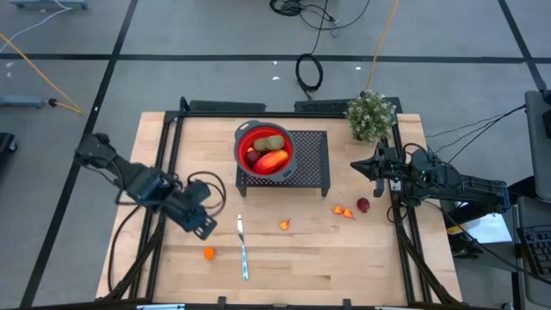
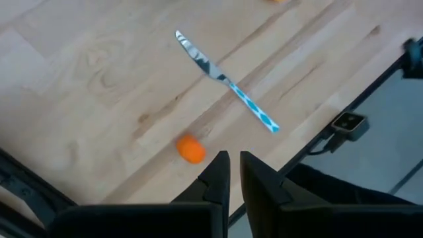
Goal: Pick & Place Fruit
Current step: Put the orange into the strainer on the shelf
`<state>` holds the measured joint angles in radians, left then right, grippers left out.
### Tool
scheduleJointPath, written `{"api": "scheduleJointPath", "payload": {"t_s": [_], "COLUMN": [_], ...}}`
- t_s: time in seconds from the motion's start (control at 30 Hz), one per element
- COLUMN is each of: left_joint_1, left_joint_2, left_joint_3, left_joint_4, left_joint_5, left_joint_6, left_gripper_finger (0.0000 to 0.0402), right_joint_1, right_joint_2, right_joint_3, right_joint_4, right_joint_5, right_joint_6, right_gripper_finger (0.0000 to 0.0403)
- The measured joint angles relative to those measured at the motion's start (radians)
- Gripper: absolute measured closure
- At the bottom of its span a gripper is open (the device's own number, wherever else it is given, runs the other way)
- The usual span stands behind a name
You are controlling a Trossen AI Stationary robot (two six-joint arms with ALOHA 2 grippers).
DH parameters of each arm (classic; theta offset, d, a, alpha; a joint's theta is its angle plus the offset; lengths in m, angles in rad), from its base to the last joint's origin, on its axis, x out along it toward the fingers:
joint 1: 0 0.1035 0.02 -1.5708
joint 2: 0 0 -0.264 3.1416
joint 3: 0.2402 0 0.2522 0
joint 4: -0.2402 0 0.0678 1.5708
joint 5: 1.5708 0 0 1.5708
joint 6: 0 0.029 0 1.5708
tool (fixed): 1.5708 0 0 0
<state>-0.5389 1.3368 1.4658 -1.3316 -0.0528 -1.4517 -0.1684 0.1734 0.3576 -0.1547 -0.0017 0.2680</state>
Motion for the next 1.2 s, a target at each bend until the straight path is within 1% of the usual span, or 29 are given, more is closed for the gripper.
{"api": "scheduleJointPath", "payload": {"t_s": [0.3,0.43,0.6,0.83,0.97,1.07,1.2], "left_joint_1": [-0.097,-0.127,-0.151,-0.177,-0.179,-0.179,-0.185], "left_joint_2": [0.131,0.190,0.253,0.321,0.355,0.373,0.387], "left_joint_3": [0.000,0.000,0.000,0.000,0.000,0.000,-0.013], "left_joint_4": [0.001,0.002,0.002,0.001,-0.005,-0.005,-0.001], "left_joint_5": [0.000,0.000,0.004,0.004,0.043,0.082,0.088], "left_joint_6": [-0.003,-0.019,-0.104,-0.245,-0.291,-0.312,-0.341], "left_gripper_finger": [0.0370,0.0352,0.0299,0.0200,0.0149,0.0121,0.0099], "right_joint_1": [0.000,0.000,0.000,0.000,0.000,0.000,0.000], "right_joint_2": [0.000,0.000,0.000,0.000,0.000,0.000,0.000], "right_joint_3": [0.000,0.000,0.000,0.000,0.000,0.000,0.000], "right_joint_4": [0.000,0.000,0.000,0.000,0.000,0.000,0.000], "right_joint_5": [0.000,0.000,0.000,0.000,0.000,0.000,0.000], "right_joint_6": [0.015,0.015,0.015,0.015,0.015,0.015,0.015], "right_gripper_finger": [0.0403,0.0403,0.0403,0.0403,0.0403,0.0403,0.0403]}}
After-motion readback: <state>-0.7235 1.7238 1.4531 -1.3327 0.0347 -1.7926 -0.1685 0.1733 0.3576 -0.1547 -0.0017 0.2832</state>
